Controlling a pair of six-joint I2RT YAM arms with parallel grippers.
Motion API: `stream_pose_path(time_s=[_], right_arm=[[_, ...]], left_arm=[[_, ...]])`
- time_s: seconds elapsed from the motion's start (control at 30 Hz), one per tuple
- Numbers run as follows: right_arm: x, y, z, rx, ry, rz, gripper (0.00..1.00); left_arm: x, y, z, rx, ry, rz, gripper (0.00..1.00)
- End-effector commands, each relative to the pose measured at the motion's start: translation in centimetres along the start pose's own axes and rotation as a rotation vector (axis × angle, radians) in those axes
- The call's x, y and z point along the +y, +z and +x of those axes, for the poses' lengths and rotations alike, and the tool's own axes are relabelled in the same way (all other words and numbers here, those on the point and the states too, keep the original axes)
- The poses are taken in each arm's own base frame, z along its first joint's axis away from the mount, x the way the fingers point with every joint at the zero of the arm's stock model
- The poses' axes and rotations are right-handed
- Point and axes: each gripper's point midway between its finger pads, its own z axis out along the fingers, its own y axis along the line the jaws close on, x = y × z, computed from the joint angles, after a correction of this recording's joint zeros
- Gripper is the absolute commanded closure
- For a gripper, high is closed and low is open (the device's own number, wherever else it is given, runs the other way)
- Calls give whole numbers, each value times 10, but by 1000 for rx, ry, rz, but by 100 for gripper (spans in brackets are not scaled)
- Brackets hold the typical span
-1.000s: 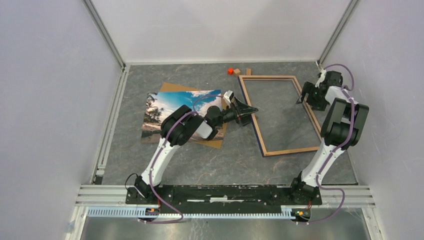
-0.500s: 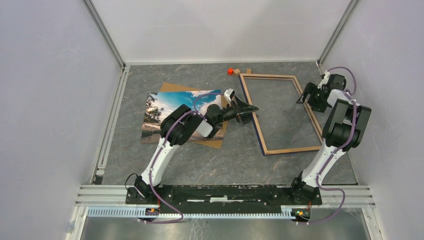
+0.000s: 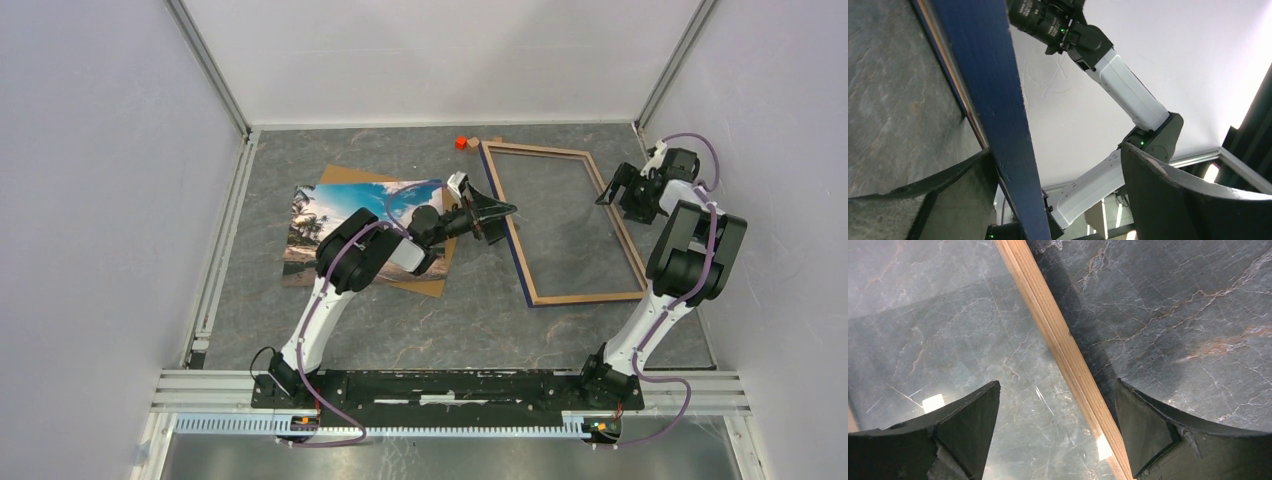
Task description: Put the photo into the frame
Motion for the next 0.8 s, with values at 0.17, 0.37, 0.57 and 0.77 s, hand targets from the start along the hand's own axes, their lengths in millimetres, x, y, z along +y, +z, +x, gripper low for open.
stream_pose_path(time_s=[0.17, 0.37, 0.57, 0.77], right_arm=[[11, -14, -13, -62, -7, -46, 11], [13, -17, -14, -65, -11, -48, 11], [13, -24, -12, -72, -21, 1, 11], [48, -65, -30, -141, -125, 83, 11]], left_arm=[[-19, 2, -12, -69, -47, -9, 7], [-69, -2, 1, -56, 148, 86, 15], [-21, -11, -6, -83, 13, 21, 32], [1, -11, -8, -94, -9, -109, 30]])
